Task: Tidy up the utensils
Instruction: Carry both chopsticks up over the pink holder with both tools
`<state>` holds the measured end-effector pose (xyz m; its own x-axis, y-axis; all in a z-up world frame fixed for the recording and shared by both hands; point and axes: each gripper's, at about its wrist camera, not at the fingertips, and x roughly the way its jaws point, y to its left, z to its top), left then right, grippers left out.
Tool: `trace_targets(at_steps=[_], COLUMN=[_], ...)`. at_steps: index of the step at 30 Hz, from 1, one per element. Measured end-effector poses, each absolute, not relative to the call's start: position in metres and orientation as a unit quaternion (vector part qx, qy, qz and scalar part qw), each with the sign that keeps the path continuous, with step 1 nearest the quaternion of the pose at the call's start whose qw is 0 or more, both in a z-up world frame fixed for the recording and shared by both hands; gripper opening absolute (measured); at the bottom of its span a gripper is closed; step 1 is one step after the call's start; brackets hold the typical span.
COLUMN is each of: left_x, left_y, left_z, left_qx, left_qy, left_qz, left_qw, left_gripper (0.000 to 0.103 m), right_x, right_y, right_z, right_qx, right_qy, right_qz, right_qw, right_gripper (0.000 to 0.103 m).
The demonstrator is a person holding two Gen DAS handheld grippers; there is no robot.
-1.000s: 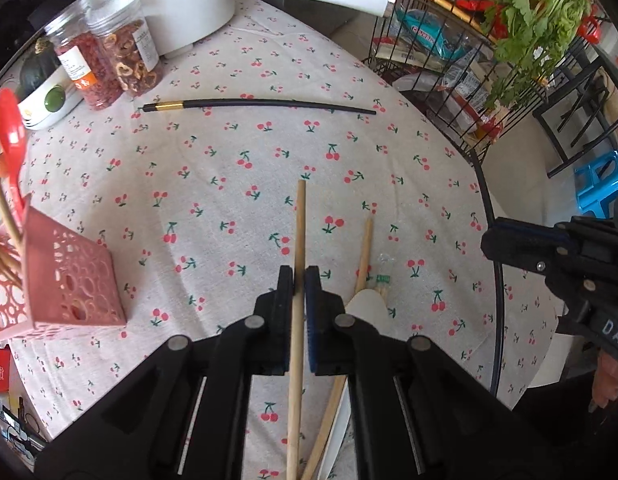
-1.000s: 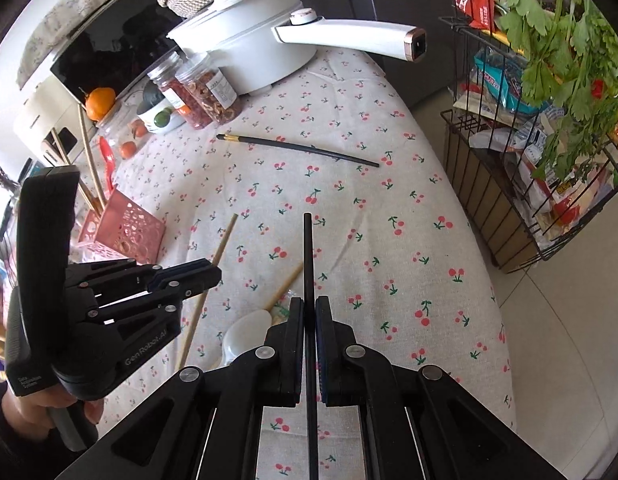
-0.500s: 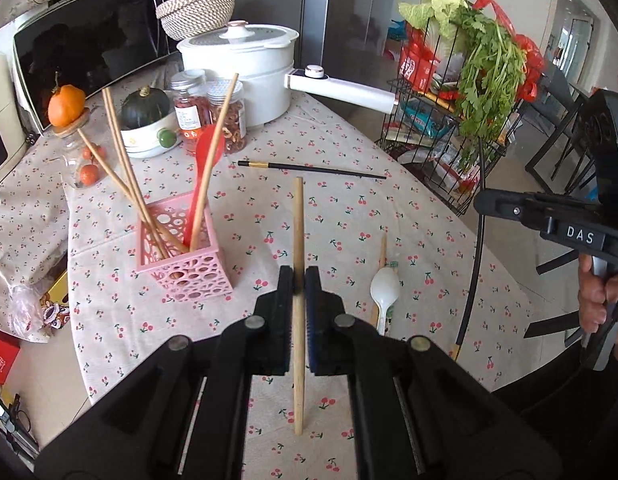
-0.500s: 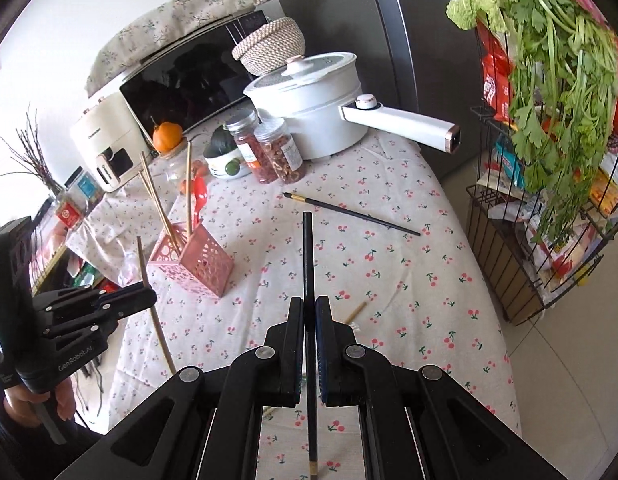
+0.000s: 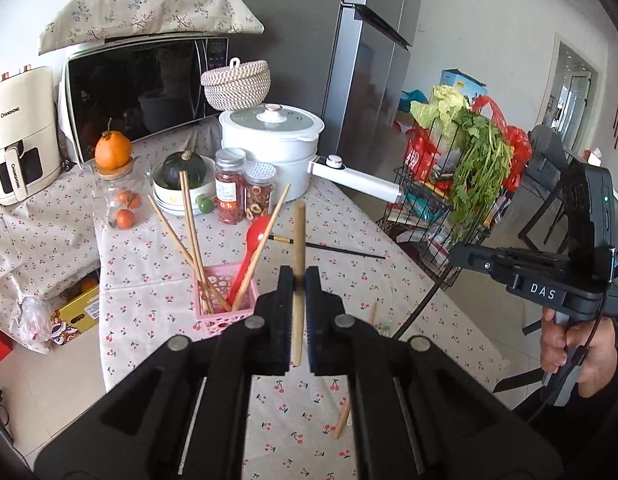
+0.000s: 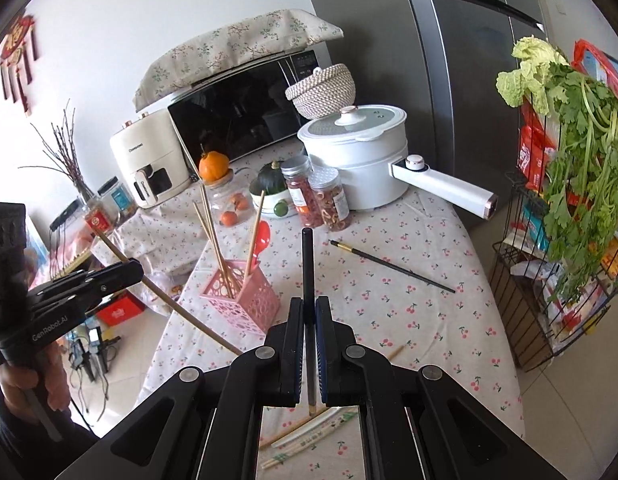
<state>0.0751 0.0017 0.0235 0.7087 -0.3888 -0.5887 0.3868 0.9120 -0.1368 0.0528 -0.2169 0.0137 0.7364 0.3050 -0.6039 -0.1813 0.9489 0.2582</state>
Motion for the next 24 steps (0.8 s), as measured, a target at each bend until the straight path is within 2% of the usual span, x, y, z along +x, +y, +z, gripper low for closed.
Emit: trace_targets(at_steps=[12,18,24], left_x=[0.078,0.094,0.126], left_y=[0.037,0.040,0.043], left_z=[0.058,0.045,0.017], left_qx=[-0.032,-0.018,-0.024], left_qy=[0.211,0.216,0.267], left_qz=[-0.152,-0.131,-0.115], left_qw=[0.965,0.967,0.957], left_gripper=[0.007,0.007,0.007], right_x=[0.067,0.079,0.091], right_y=[-0.192,-0.181,-0.171], right_z=[0.056,0.061,0.056], right_qx=[0.121,0.125,0.118], right_qy=[0.265,0.247,0.252], right_qz=[0.155,0.153,0.150], right_qw=[0.944,0.949,0.949], right_gripper=[0.005,0.005,0.006])
